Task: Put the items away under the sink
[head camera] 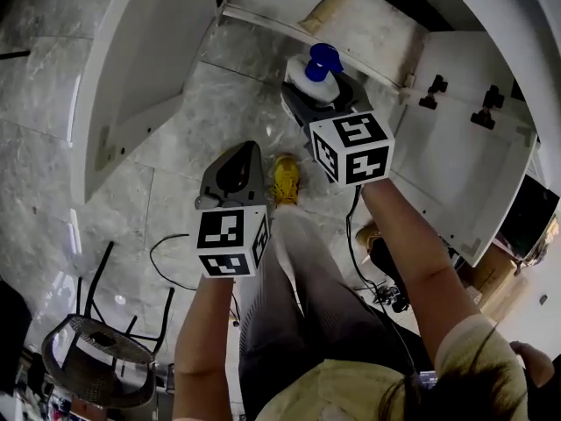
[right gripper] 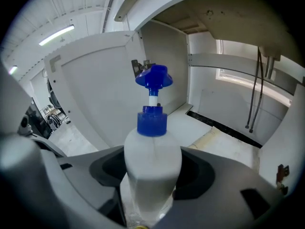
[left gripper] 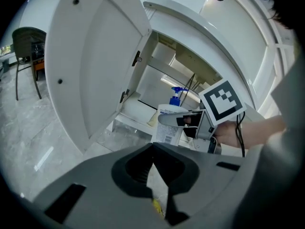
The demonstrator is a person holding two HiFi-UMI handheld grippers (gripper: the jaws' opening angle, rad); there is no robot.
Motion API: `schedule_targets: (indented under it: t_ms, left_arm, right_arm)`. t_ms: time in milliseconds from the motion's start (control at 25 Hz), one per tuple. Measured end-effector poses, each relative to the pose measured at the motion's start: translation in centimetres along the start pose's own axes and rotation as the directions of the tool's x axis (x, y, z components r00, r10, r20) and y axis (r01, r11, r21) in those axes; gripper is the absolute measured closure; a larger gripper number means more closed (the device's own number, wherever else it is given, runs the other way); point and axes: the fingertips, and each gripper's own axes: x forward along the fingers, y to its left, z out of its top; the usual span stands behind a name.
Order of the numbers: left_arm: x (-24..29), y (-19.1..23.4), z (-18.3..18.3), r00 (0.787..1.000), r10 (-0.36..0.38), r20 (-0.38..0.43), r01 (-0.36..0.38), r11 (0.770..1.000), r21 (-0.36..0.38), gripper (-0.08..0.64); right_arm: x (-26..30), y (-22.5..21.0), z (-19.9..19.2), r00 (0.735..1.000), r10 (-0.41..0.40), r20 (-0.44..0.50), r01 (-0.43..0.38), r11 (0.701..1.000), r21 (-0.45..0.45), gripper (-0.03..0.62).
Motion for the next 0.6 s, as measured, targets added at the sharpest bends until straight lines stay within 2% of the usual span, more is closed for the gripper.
schedule_targets:
  t_ms: [200,600]
  left_arm:
    - [1.4,1.0,-0.9,1.0,-0.003,-0.014,0.003,1.0,0.002,0.522]
    - [4.5,2.7,-0.6,1.0,0.002,0.018,-0.002,1.0,0.021,0.522]
  right_arm:
    - [2.2,-0.3,0.1,1.0,-0.005,0.014,0.006,1.0,-0.017,0.311]
    - [6.6,-2.0,2.2,0.992,-0.049,0.114,0.052,0.998,-0.028,0.31]
